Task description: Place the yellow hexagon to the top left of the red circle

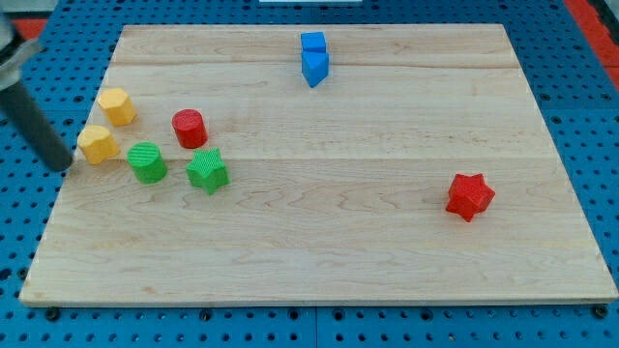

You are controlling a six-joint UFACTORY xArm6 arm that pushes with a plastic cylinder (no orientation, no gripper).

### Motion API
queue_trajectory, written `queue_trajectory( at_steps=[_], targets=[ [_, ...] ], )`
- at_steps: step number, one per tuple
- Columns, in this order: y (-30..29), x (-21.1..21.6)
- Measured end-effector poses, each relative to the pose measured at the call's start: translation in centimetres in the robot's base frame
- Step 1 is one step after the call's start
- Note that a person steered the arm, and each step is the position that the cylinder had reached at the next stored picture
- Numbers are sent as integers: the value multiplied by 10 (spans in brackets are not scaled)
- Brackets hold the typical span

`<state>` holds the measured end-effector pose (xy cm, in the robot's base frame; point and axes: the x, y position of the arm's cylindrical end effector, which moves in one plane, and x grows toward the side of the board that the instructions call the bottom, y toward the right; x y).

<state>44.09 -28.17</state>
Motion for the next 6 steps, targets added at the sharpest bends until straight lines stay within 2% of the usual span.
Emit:
queue_trajectory(
  at_steps=[1,2,3,4,5,6],
  targets=[
    [27,-18],
    [-21,-14],
    [5,-63],
    [64,-80],
    [25,-91],
    [16,-154]
  ],
)
